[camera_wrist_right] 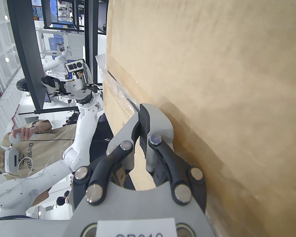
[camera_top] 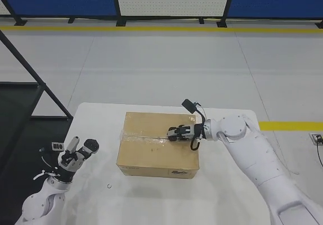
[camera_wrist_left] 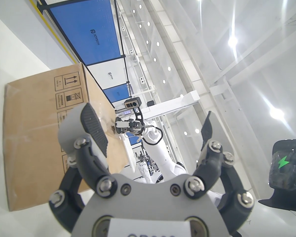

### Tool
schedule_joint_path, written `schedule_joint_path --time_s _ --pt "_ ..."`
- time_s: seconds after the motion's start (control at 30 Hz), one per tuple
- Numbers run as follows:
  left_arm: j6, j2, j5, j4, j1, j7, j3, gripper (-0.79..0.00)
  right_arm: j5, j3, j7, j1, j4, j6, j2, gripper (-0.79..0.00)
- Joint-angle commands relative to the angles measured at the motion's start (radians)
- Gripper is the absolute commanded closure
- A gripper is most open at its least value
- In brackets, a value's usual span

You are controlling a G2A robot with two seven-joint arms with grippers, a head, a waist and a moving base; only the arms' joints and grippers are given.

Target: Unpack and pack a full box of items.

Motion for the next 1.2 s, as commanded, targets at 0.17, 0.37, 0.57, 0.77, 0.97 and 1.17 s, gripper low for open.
schedule_joint_path --time_s 0.17,0.37,0.57,0.77,0.97,1.17 --pt "0.001 -0.001 0.009 -0.005 -0.005 0.005 0.012 -0.785 -0.067 0.181 0.026 -0.194 -0.296 0.123 0.093 0.0" --pt "0.004 -0.002 0.021 -0.012 -0.008 0.01 0.022 -0.785 -0.081 0.309 0.032 -0.326 -0.44 0.183 0.14 0.0" --pt "0.005 -0.003 0.03 -0.017 -0.008 0.015 0.029 -0.785 -0.057 0.373 0.051 -0.374 -0.452 0.192 0.163 0.0" --pt "0.008 -0.003 0.039 -0.019 -0.009 0.02 0.033 -0.785 -0.059 0.379 0.015 -0.366 -0.414 0.198 0.17 0.0" --pt "0.009 -0.002 0.043 -0.025 -0.004 0.022 0.028 -0.785 -0.037 0.355 0.019 -0.337 -0.361 0.19 0.169 0.0" --pt "0.011 -0.001 0.046 -0.027 0.0 0.024 0.026 -0.785 -0.032 0.325 0.012 -0.304 -0.304 0.191 0.166 0.0"
